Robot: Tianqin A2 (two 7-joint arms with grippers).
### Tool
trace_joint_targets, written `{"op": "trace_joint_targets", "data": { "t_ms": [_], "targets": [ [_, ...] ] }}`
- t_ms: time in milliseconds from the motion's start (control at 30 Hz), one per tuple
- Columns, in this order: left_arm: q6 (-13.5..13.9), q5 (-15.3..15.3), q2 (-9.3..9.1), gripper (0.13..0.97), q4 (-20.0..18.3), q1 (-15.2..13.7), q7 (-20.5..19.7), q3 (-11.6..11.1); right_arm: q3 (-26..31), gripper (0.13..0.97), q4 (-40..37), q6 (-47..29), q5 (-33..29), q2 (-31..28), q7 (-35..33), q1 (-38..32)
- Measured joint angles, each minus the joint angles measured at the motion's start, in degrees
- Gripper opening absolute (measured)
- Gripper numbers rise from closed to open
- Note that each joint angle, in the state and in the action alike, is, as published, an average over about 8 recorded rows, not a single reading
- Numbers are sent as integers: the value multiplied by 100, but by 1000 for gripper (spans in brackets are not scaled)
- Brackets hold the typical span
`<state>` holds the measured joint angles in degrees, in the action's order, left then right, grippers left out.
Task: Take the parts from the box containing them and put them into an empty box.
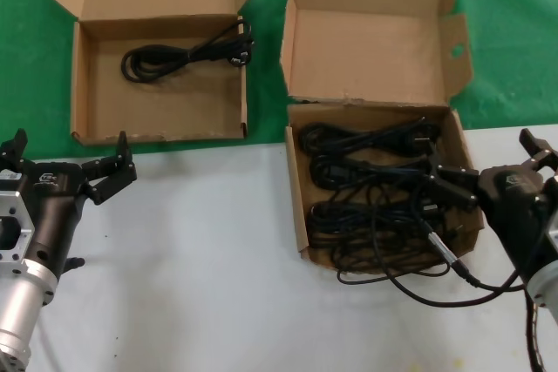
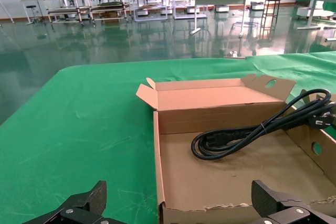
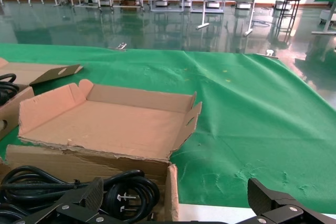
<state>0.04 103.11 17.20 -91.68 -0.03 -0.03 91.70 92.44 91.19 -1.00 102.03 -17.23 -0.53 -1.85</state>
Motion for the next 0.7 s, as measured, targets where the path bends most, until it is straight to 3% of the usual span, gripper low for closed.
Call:
{"op": "trace_joint_targets", "data": {
  "t_ms": [700],
  "targets": [
    [0,0,0,966,0,0,0,0,0,966,0,0,0,0,0,0]
  ]
}}
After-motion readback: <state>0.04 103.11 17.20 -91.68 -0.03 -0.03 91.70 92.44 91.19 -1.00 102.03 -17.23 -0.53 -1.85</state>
